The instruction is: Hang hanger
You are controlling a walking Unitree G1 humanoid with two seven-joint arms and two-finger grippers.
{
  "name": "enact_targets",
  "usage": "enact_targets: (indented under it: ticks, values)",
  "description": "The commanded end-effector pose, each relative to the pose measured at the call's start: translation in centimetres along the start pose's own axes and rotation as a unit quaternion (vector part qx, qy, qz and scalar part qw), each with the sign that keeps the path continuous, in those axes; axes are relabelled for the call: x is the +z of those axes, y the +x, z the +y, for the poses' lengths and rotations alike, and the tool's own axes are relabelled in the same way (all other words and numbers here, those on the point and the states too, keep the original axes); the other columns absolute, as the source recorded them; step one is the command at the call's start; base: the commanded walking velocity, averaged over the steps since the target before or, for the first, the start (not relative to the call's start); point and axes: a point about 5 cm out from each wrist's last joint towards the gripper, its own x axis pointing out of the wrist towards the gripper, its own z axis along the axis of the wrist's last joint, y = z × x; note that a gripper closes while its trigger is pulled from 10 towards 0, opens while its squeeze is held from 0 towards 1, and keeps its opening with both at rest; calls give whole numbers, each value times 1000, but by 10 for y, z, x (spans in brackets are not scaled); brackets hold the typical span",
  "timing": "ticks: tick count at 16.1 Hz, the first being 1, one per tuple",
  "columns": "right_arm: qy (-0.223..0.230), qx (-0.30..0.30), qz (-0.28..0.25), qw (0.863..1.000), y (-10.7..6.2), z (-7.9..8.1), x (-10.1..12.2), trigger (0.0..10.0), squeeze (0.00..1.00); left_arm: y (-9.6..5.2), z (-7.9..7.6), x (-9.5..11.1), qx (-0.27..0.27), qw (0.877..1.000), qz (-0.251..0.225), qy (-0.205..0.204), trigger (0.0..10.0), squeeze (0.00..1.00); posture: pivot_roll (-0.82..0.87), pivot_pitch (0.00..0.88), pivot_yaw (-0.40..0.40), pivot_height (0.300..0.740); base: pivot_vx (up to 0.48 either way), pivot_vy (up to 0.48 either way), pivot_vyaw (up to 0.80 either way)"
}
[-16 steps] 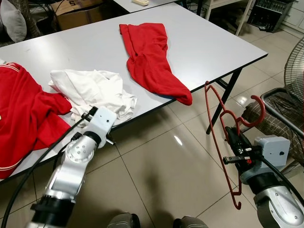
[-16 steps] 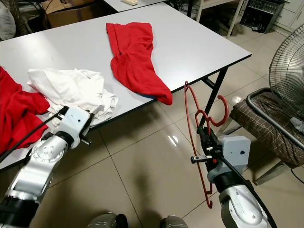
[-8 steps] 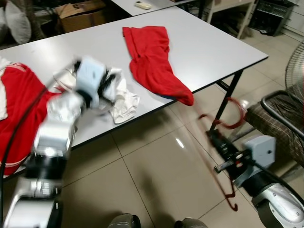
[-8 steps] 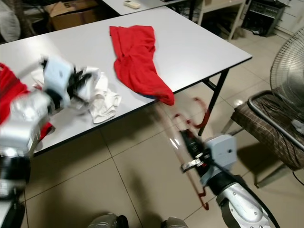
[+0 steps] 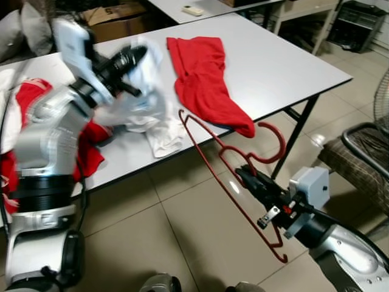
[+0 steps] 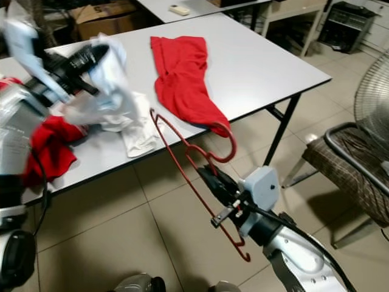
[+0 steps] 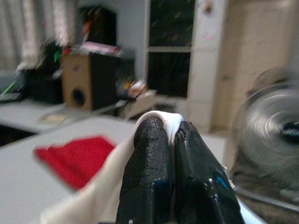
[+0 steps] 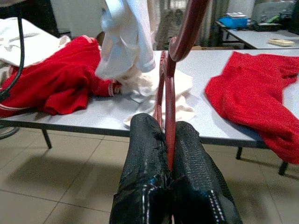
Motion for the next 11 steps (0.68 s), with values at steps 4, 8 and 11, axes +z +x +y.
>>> enact_targets:
  ticks: [4,8,11]
  values:
    - [-4,8,11,1000,3,-3,-3,10000,0,-22,27,17,23,999,28,25,0,0,-74,13,51,740,0,0,0]
    - [-10,6,33,999,7,-7,-10,10000,0,-36,63,4,188,978,65,58,0,0,-77,2,48,740,0,0,0]
    - [-14,11,35,999,8,-8,-8,10000,0,-38,71,-6,215,955,143,145,0,0,-93,0,50,740,0,0,0]
